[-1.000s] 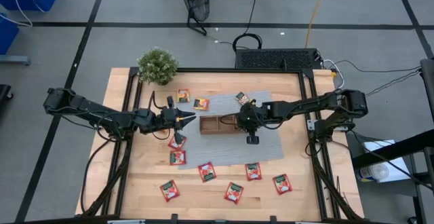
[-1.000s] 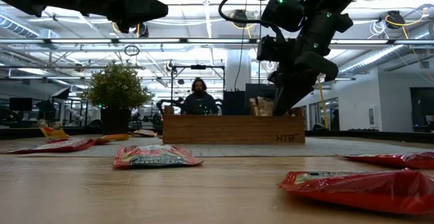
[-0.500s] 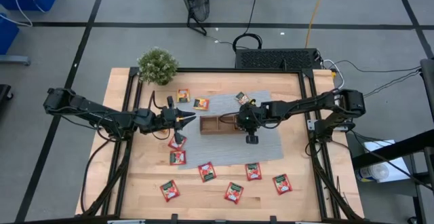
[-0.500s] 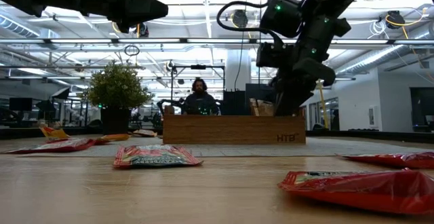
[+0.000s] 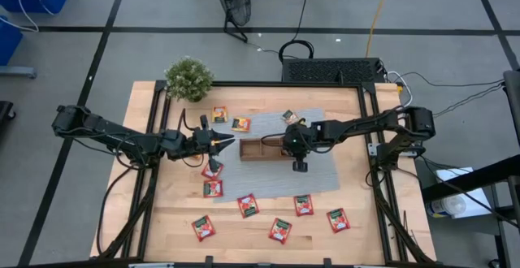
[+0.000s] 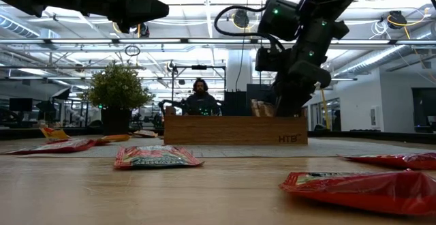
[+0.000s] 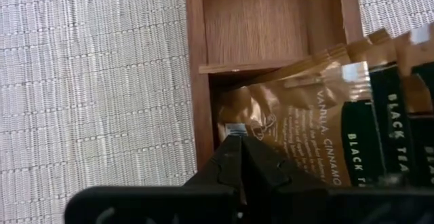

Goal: Pick & Place Tea
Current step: Put the brown tea bag into the right section of the wooden organizer

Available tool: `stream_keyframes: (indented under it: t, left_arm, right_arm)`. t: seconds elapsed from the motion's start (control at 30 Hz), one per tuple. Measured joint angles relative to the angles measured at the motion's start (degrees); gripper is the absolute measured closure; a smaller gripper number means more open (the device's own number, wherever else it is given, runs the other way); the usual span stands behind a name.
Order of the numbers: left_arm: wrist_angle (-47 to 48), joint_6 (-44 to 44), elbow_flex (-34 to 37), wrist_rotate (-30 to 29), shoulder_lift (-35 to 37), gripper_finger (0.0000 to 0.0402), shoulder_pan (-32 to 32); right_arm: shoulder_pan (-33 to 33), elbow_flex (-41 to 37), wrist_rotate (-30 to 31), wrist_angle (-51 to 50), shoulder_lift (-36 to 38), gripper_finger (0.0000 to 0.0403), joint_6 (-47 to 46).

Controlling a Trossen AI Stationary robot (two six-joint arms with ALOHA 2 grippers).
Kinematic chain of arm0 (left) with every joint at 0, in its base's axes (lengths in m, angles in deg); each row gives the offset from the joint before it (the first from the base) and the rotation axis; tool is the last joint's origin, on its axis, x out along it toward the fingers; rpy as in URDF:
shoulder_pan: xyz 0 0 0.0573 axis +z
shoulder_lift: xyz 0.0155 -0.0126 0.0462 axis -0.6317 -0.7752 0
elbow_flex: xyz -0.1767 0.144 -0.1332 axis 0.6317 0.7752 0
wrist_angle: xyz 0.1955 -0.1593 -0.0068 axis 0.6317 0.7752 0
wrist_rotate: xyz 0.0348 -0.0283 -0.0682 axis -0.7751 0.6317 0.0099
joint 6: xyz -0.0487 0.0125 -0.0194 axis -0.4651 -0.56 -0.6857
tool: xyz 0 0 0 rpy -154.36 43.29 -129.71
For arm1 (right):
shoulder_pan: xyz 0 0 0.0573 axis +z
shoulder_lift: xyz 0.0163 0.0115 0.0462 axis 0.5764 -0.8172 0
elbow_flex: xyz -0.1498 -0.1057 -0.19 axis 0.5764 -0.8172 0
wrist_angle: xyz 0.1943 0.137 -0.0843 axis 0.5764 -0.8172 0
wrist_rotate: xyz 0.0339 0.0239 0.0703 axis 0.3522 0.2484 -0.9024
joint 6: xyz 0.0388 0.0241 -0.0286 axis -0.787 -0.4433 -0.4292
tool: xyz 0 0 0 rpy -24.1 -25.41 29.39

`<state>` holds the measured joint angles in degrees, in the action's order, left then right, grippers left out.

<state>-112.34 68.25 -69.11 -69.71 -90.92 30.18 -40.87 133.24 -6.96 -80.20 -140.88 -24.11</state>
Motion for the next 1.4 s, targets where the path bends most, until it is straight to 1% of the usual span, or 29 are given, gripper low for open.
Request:
stream_keyframes:
  t: [0.17, 0.27, 0.5, 0.67, 0.83, 0.93, 1.0, 1.1, 1.3, 1.4]
  left_arm:
    - [0.0, 0.0, 0.0, 0.0, 0.0, 0.0344, 0.0]
    - [0.0, 0.0, 0.0, 0.0, 0.0, 0.0344, 0.0]
    - [0.0, 0.0, 0.0, 0.0, 0.0, 0.0344, 0.0]
    - [0.0, 0.0, 0.0, 0.0, 0.0, 0.0344, 0.0]
    - [0.0, 0.0, 0.0, 0.0, 0.0, 0.0344, 0.0]
    - [0.0, 0.0, 0.0, 0.0, 0.0, 0.0344, 0.0]
    - [0.0, 0.0, 0.0, 0.0, 0.0, 0.0344, 0.0]
    - [0.0, 0.0, 0.0, 0.0, 0.0, 0.0344, 0.0]
    - [0.0, 0.0, 0.0, 0.0, 0.0, 0.0344, 0.0]
    - [0.0, 0.0, 0.0, 0.0, 0.0, 0.0344, 0.0]
  right_arm:
    - [0.1, 0.0, -0.5, -0.2, -2.5, 0.0403, 0.1]
    - [0.2, 0.0, -1.3, -0.3, -2.6, 0.0403, -0.4]
    - [0.1, -0.1, -0.7, -0.6, -2.7, 0.0403, -1.7]
    - [1.1, -0.2, 5.3, -0.7, -2.7, 0.0403, -2.0]
    - [2.8, -0.2, 6.7, -0.8, -2.7, 0.0403, -3.5]
    - [4.4, -0.2, 9.4, -1.1, -2.8, 0.0403, -3.8]
    - [5.4, -0.2, 10.1, -1.0, -2.7, 0.0403, -3.5]
    - [6.6, -0.2, 10.9, -0.2, -1.5, 0.0403, -3.5]
    - [8.6, -0.4, 16.8, -0.8, 1.6, 0.0403, -3.4]
    - [8.9, -0.5, 17.8, -1.2, 2.7, 0.0403, -3.3]
